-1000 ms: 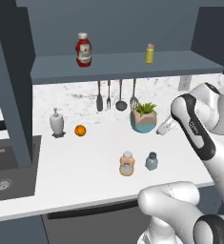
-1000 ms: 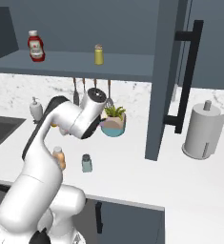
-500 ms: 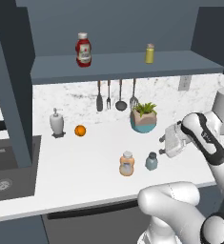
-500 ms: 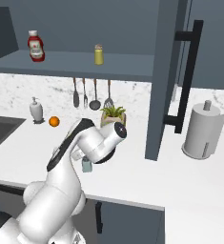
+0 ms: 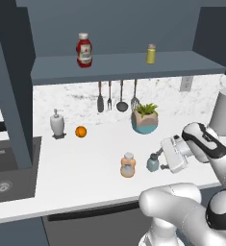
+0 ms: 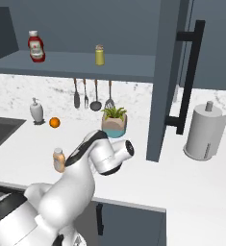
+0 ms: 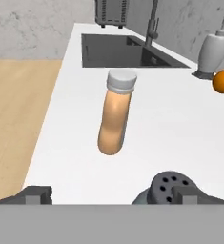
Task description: Put the shaker and condiment bottle from the counter next to their counterparts in the cabinet.
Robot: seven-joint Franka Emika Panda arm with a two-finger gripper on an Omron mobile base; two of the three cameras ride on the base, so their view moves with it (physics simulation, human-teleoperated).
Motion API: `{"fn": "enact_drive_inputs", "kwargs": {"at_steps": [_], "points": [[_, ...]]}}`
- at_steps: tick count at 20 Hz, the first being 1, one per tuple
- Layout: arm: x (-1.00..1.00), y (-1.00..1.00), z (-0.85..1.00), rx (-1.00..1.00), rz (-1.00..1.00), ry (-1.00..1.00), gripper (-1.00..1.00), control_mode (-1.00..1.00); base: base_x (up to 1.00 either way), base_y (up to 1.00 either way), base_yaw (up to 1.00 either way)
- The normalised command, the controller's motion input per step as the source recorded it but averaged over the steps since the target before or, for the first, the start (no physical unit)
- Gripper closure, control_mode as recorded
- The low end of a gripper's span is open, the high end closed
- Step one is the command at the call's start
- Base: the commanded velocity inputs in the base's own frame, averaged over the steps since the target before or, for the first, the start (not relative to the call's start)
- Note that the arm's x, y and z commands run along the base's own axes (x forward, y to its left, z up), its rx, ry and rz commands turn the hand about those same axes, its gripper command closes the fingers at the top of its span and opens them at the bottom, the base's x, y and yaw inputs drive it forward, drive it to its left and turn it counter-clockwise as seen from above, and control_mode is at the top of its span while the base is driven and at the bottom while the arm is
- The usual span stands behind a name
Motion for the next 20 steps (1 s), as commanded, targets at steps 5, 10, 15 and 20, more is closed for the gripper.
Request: {"fn": "enact_drive_inputs", "kwargs": {"at_steps": [5,10,15,20], "points": [[0.00,0.00,-0.03,0.00,0.02,-0.01,-1.00,-1.00,0.00,0.00,0.00],[0.00,0.00,0.00,0.00,0.00,0.00,-1.00,-1.00,0.00,0.00,0.00],[0.30,0.00,0.00,0.00,0.00,0.00,-1.00,-1.00,0.00,0.00,0.00],[0.44,0.00,0.00,0.00,0.00,0.00,-1.00,-1.00,0.00,0.00,0.00]]}}
